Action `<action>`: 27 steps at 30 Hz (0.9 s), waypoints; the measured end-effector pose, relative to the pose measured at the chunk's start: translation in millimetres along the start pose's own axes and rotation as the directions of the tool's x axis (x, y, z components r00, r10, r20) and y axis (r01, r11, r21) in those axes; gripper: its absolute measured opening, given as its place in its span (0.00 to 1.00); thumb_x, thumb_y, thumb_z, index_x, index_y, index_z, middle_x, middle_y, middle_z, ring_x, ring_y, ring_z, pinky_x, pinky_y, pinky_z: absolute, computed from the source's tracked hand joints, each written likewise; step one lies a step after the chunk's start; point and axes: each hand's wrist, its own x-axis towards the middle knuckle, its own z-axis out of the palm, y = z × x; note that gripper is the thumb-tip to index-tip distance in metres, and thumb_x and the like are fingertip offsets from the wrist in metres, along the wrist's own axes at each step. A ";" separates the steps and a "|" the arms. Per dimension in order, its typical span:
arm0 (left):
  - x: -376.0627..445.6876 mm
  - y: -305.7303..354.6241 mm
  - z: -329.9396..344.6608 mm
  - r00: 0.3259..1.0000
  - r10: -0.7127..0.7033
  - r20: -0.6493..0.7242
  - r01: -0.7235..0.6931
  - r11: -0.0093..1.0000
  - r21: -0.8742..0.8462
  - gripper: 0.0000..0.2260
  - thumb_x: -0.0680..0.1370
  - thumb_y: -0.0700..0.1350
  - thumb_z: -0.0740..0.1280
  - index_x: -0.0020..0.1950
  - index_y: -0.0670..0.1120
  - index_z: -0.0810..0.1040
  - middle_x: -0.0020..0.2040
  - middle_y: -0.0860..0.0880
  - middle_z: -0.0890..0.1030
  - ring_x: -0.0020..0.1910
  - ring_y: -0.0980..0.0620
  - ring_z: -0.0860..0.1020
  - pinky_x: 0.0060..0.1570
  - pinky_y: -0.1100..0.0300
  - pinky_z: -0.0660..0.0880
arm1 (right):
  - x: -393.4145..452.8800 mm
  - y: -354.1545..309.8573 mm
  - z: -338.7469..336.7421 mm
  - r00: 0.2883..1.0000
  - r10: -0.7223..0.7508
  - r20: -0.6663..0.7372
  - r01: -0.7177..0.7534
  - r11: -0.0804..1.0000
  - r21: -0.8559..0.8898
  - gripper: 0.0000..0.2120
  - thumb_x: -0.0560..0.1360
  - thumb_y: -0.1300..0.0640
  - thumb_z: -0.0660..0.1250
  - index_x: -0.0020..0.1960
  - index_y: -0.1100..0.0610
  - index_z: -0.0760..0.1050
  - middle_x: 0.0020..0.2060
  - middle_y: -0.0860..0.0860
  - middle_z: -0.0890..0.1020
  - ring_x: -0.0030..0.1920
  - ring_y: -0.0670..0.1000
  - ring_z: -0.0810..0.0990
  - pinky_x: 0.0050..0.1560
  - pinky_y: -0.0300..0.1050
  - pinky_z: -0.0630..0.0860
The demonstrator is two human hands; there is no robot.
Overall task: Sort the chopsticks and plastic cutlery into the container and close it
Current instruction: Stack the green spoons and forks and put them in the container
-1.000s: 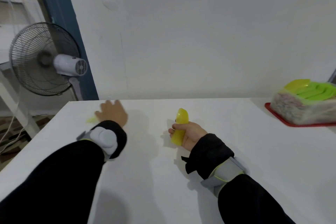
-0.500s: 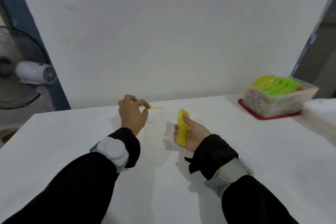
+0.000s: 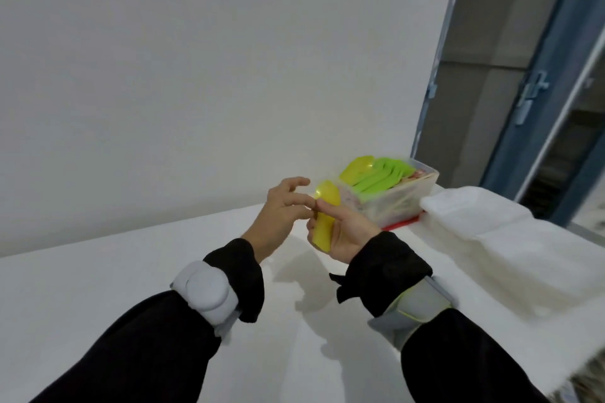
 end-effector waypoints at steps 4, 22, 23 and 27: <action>35.5 22.1 55.8 0.992 -0.128 0.001 0.112 0.864 -0.492 0.12 0.77 0.47 0.64 0.60 0.54 0.75 0.53 0.54 0.74 0.50 0.54 0.76 0.53 0.56 0.69 | 12.9 -62.6 -33.3 0.987 -0.108 -0.117 0.107 0.994 -0.016 0.06 0.76 0.64 0.61 0.41 0.58 0.70 0.31 0.53 0.75 0.25 0.49 0.77 0.29 0.38 0.75; 141.2 7.5 138.1 0.944 -0.002 -0.331 0.325 0.188 0.927 0.11 0.69 0.38 0.67 0.50 0.41 0.74 0.46 0.42 0.77 0.45 0.41 0.77 0.37 0.55 0.66 | 101.0 -185.9 -107.4 0.939 -0.330 0.091 0.109 0.035 -0.993 0.23 0.74 0.61 0.66 0.68 0.53 0.70 0.63 0.53 0.75 0.63 0.54 0.73 0.64 0.43 0.66; 140.4 9.8 139.6 0.937 0.044 -0.346 0.338 0.129 0.932 0.12 0.64 0.39 0.71 0.45 0.41 0.75 0.41 0.43 0.78 0.40 0.42 0.77 0.35 0.56 0.63 | 101.4 -183.9 -106.6 0.946 -0.306 0.109 0.080 -0.106 -0.991 0.22 0.74 0.60 0.65 0.68 0.50 0.70 0.66 0.50 0.73 0.67 0.53 0.70 0.65 0.43 0.64; 145.1 1.4 146.6 0.930 -0.037 -0.365 0.367 0.130 0.921 0.11 0.75 0.39 0.58 0.56 0.41 0.71 0.56 0.43 0.72 0.57 0.42 0.68 0.46 0.53 0.61 | 113.2 -177.1 -102.0 0.939 -0.265 0.218 0.086 -0.433 -0.897 0.23 0.77 0.60 0.57 0.69 0.43 0.67 0.71 0.44 0.66 0.72 0.51 0.61 0.67 0.49 0.57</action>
